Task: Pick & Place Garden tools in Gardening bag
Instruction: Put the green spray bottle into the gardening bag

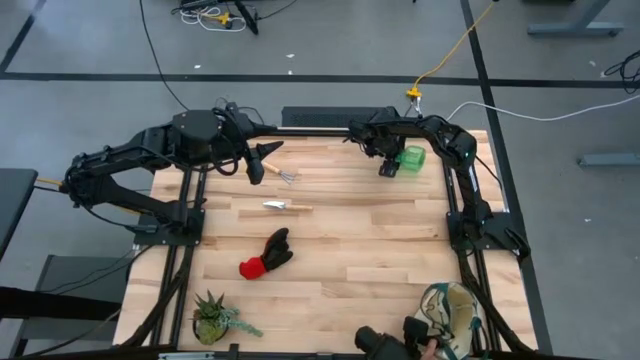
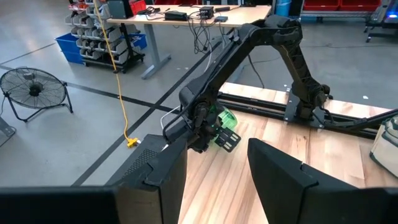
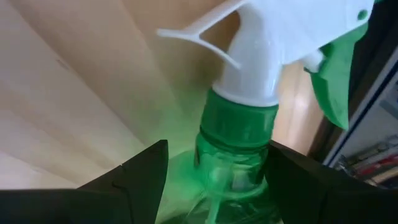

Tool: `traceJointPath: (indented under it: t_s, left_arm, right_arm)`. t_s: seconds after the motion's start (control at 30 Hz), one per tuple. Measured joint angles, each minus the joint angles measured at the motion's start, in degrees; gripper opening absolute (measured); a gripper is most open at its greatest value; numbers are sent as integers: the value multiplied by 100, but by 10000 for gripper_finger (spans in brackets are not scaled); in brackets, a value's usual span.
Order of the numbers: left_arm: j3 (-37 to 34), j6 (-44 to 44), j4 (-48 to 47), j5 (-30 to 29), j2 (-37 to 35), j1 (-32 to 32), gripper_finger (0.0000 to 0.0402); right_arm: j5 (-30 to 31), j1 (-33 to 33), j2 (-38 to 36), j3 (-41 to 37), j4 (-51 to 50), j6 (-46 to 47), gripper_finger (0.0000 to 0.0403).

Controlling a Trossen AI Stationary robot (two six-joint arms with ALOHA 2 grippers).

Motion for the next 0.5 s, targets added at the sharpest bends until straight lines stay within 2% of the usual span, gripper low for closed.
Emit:
traceJointPath:
  t_s: [0.2,0.5]
  left_arm:
    - [0,2,0,-2,0,0,177]
    - [0,0,0,-2,0,0,177]
  right_arm:
    - [98,-2,0,2,48,-19,246]
    - [162,-2,0,2,43,-108,191]
